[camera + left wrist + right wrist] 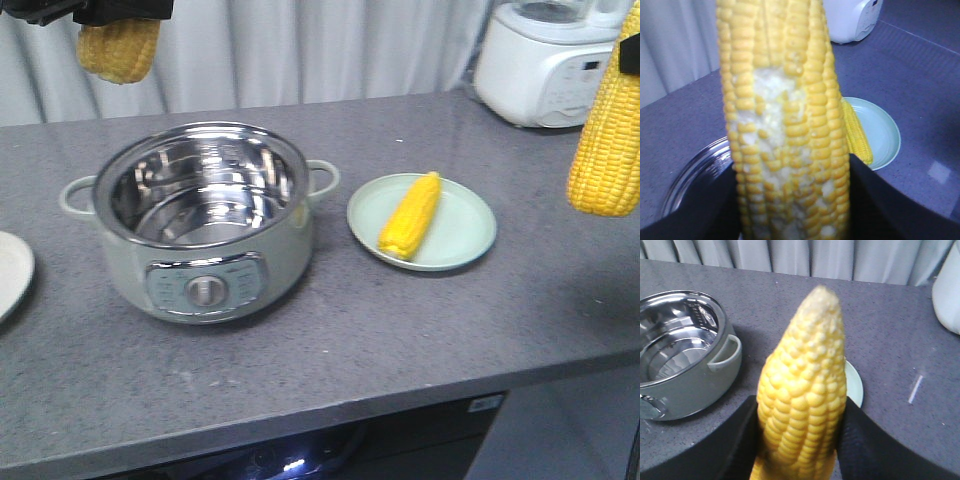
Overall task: Distribute corn equally
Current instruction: 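Drive the base to the counter with the two empty plates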
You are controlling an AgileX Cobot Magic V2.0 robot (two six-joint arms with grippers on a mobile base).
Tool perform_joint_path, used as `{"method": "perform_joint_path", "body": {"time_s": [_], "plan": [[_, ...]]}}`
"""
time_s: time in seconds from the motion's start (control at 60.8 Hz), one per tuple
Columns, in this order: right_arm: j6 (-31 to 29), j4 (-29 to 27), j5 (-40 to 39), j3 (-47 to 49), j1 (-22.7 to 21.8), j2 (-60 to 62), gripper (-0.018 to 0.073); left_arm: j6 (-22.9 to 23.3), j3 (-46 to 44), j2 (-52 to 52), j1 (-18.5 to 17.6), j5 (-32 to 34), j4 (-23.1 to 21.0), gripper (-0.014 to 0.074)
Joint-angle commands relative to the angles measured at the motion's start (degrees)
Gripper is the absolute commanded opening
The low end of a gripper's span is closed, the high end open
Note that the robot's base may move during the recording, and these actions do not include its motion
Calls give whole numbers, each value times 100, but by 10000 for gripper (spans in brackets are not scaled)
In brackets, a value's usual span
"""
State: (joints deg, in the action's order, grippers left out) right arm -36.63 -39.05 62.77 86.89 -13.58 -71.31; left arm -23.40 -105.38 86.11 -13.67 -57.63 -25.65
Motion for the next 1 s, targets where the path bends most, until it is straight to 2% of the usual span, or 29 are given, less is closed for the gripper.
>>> {"method": "perform_joint_path", "body": {"time_s": [0.0,0.988], "plan": [[-35,-238,-283,127,-24,118,245,45,-172,-212,-9,346,-182,129],[-35,-238,-255,127,-24,118,246,45,-172,-212,-9,346,-182,129]]}}
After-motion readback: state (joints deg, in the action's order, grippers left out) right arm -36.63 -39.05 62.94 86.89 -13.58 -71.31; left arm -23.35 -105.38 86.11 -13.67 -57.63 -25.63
